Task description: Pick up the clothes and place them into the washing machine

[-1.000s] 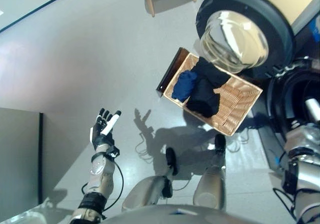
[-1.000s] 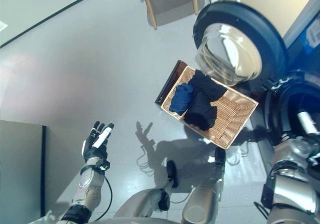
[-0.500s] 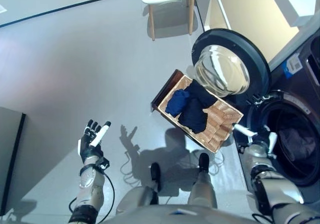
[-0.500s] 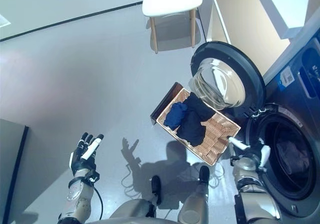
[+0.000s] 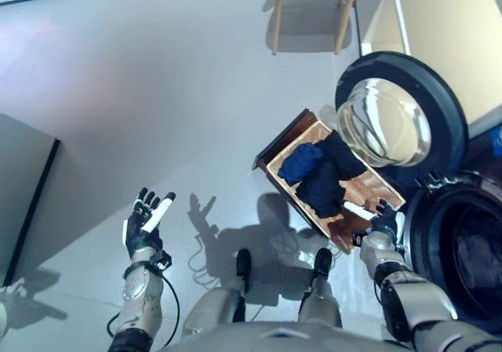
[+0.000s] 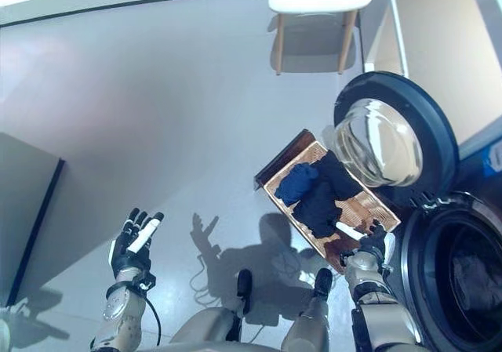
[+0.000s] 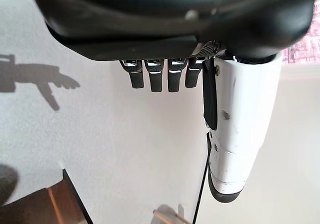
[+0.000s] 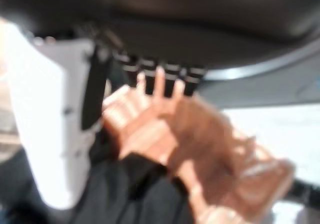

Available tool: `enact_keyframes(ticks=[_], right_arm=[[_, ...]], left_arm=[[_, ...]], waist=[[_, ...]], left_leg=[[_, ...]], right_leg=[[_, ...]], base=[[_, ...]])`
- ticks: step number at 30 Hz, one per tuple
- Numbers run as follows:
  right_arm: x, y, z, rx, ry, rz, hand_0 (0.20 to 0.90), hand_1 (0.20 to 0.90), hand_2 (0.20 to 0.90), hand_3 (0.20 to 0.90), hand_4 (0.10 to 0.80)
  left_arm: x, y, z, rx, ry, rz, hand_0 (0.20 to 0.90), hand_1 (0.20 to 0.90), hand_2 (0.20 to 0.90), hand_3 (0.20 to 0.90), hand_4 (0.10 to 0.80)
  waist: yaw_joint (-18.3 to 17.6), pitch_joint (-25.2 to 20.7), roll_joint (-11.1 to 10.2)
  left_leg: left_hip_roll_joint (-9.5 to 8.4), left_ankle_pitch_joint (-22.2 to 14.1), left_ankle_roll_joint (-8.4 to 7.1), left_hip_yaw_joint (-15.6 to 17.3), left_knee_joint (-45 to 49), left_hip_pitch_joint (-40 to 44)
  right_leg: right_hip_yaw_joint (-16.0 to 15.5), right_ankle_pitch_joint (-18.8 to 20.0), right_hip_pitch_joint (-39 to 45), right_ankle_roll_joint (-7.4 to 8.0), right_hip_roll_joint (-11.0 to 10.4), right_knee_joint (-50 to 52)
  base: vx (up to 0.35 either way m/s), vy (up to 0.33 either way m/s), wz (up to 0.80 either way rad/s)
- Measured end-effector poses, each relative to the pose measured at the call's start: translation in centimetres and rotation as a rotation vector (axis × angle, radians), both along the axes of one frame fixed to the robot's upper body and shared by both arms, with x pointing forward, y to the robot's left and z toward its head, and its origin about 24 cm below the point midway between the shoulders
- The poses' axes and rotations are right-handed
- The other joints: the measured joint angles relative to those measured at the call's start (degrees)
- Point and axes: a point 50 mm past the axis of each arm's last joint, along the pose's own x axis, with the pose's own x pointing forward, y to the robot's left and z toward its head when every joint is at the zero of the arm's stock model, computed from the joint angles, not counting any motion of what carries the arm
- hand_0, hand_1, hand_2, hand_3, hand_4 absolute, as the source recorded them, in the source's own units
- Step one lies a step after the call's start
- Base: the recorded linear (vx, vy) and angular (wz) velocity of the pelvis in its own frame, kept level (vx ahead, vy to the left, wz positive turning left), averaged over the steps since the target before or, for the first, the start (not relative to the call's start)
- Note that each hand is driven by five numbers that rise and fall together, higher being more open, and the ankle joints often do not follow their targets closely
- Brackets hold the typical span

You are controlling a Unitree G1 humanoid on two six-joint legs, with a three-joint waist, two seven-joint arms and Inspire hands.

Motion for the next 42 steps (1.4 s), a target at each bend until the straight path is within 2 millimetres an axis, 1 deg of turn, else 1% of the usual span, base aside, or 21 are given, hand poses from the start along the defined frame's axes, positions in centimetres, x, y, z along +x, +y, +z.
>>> enact_keyframes(ticks=[1,2,3,4,7,9,10,11,15,17,21,27,33,36,39,40,41,42], right_arm=[[0.2,0.0,0.1,0.003,-0.008,-0.002,0.9,0.9,0.9,0.9,0.8],[0.8,-0.1,0.7,0.022,-0.035,-0.028,0.9,0.9,0.9,0.9,0.8],[1.0,-0.3,1.0,0.027,-0.047,-0.043,0.9,0.9,0.9,0.9,0.8],[1.6,-0.6,1.7,0.036,-0.079,-0.062,0.9,0.9,0.9,0.9,0.8],[3.0,-1.1,3.3,0.049,-0.147,-0.092,0.9,0.9,0.9,0.9,0.8],[3.6,-1.3,4.1,0.05,-0.173,-0.106,0.9,0.9,0.9,0.9,0.8],[3.8,-1.7,4.5,0.042,-0.184,-0.116,0.9,0.9,0.9,0.9,0.8],[3.7,-2.2,4.8,0.03,-0.188,-0.126,0.9,0.9,0.9,0.9,0.8],[4.3,-3.0,6.1,0.006,-0.219,-0.137,0.9,0.9,0.9,0.9,0.8],[4.9,-3.3,7.1,-0.002,-0.247,-0.14,0.9,0.9,0.9,0.9,0.8],[5.9,-3.3,8.5,0.006,-0.3,-0.174,0.9,0.9,0.9,0.9,0.8],[5.9,-3.4,8.6,0.011,-0.319,-0.195,0.9,0.9,0.9,0.9,0.8],[6.1,-3.1,8.6,0.042,-0.329,-0.184,0.9,0.9,0.9,0.9,0.8],[6.2,-3.0,8.6,0.015,-0.306,-0.16,0.9,0.9,0.9,0.9,0.8],[6.4,-3.1,9.0,-0.033,-0.294,-0.125,0.9,0.9,0.9,0.9,0.8],[6.4,-3.1,9.1,-0.041,-0.294,-0.12,0.823,0.823,0.823,0.823,0.745],[6.4,-3.3,9.2,-0.055,-0.288,-0.113,0.653,0.653,0.653,0.653,0.624],[6.4,-3.4,9.2,-0.063,-0.282,-0.109,0.2,0.2,0.2,0.2,0.3]], left_arm=[[0.0,0.0,0.0,-0.002,0.0,-0.002,0.9,0.9,0.9,0.9,0.8],[-0.1,-0.2,-0.1,-0.012,0.0,-0.006,0.9,0.9,0.9,0.9,0.8],[0.0,-0.4,0.0,-0.015,-0.002,-0.014,0.9,0.9,0.9,0.9,0.8],[-0.1,-0.6,0.0,-0.018,-0.006,-0.024,0.9,0.9,0.9,0.9,0.8],[-0.2,-1.0,0.1,-0.028,-0.016,-0.05,0.9,0.9,0.9,0.9,0.8],[-0.3,-1.0,0.1,-0.037,-0.018,-0.05,0.9,0.9,0.9,0.9,0.8],[-0.2,-1.1,0.1,-0.042,-0.024,-0.052,0.9,0.9,0.9,0.9,0.8],[-0.1,-1.2,0.2,-0.044,-0.031,-0.064,0.9,0.9,0.9,0.9,0.8],[0.2,-1.7,0.7,-0.048,-0.059,-0.091,0.9,0.9,0.9,0.9,0.8],[0.5,-2.0,1.0,-0.053,-0.074,-0.108,0.9,0.9,0.9,0.9,0.8],[1.0,-2.2,1.7,-0.055,-0.109,-0.114,0.9,0.9,0.9,0.9,0.8],[1.6,-2.3,2.0,-0.055,-0.127,-0.123,0.9,0.9,0.9,0.9,0.8],[1.6,-2.4,2.1,-0.055,-0.129,-0.124,0.9,0.9,0.9,0.9,0.8],[1.6,-2.4,2.1,-0.055,-0.13,-0.125,0.9,0.9,0.9,0.9,0.8],[1.8,-2.5,2.2,-0.055,-0.136,-0.129,0.9,0.9,0.9,0.9,0.8],[1.8,-2.5,2.2,-0.055,-0.138,-0.129,0.9,0.9,0.9,0.9,0.8],[1.9,-2.6,2.3,-0.056,-0.141,-0.133,0.9,0.9,0.9,0.9,0.8],[2.0,-2.7,2.3,-0.056,-0.144,-0.138,0.9,0.9,0.9,0.9,0.8]], waist=[[-0.06,0.01,0.04],[0.73,0.32,0.59],[0.32,0.51,0.94],[1.48,0.94,1.56],[1.83,2.1,2.92],[2.43,2.44,3.73],[2.73,3.12,4.2],[3.01,3.37,4.47],[3.55,4.35,5.25],[4.6,4.94,5.62],[4.99,5.56,6.48],[6.17,5.67,6.71],[6.33,5.66,6.73],[6.32,5.64,6.76],[6.38,5.62,6.84],[6.38,5.62,6.84],[6.37,5.63,6.85],[6.33,5.63,6.86]], left_leg=[[-0.01,0.14,-0.02,-0.04,0.01,-0.32],[0.0,0.39,0.06,-0.57,0.01,-1.04],[-0.03,0.5,-0.02,-0.69,0.01,-1.2],[-0.03,0.62,-0.04,-1.03,0.0,-1.66],[-0.08,0.68,-0.34,-1.54,0.0,-3.05],[-0.08,0.92,-0.55,-2.18,0.0,-4.3],[-0.09,1.13,-0.37,-2.5,0.0,-4.55],[-0.12,1.15,-0.39,-2.67,0.01,-5.19],[-0.24,1.49,-0.3,-3.32,0.02,-7.19],[-0.37,1.6,-0.25,-3.4,0.03,-7.98],[-0.39,1.87,-0.35,-4.0,0.03,-9.66],[-0.42,1.9,-0.39,-4.33,0.03,-10.62],[-0.43,1.91,-0.39,-4.42,0.03,-10.69],[-0.42,1.96,-0.46,-4.43,0.03,-10.96],[-0.42,2.29,-0.91,-4.46,0.03,-12.34],[-0.42,2.31,-0.94,-4.45,0.03,-12.55],[-0.42,2.38,-0.94,-4.42,0.04,-12.67],[-0.42,2.39,-0.94,-4.42,0.04,-12.62]], right_leg=[[-0.11,0.07,-0.28,0.08,0.0,0.0],[-0.9,0.13,-0.52,0.17,-0.06,-0.01],[-1.18,0.13,-0.5,0.17,-0.08,0.0],[-1.48,0.12,-0.7,0.16,-0.13,-0.01],[-2.03,0.01,-1.72,0.01,-0.18,-0.02],[-2.8,-0.01,-2.61,-0.01,-0.23,-0.02],[-2.98,0.07,-2.69,0.11,-0.23,-0.02],[-3.26,0.09,-3.28,0.15,-0.26,-0.01],[-4.39,0.08,-4.58,0.14,-0.37,-0.02],[-4.5,0.08,-5.44,0.16,-0.52,-0.02],[-5.02,0.07,-6.65,0.17,-0.52,-0.03],[-5.67,-0.04,-7.46,0.26,-0.59,-0.03],[-5.76,-0.07,-7.47,0.27,-0.6,-0.03],[-5.77,-0.07,-7.7,0.27,-0.6,-0.03],[-5.77,-0.06,-9.13,0.26,-0.62,-0.02],[-5.77,-0.05,-9.35,0.25,-0.61,-0.02],[-5.77,-0.04,-9.47,0.25,-0.61,-0.02],[-5.76,-0.04,-9.42,0.25,-0.61,-0.02]], base=[[-0.031,0.014,0.21],[-0.025,0.016,0.14],[-0.021,0.016,0.16],[-0.011,0.011,0.12],[-0.019,0.015,0.14],[-0.025,0.02,0.16],[-0.032,0.021,0.15],[-0.035,0.014,0.15],[-0.024,0.021,0.13],[-0.038,0.036,0.15],[-0.012,0.017,0.1],[0.012,0.01,0.04],[0.0,0.0,0.0],[0.0,0.0,0.0],[0.0,0.0,0.0],[0.0,0.0,0.0],[0.0,0.0,0.0],[0.0,0.0,0.0]])
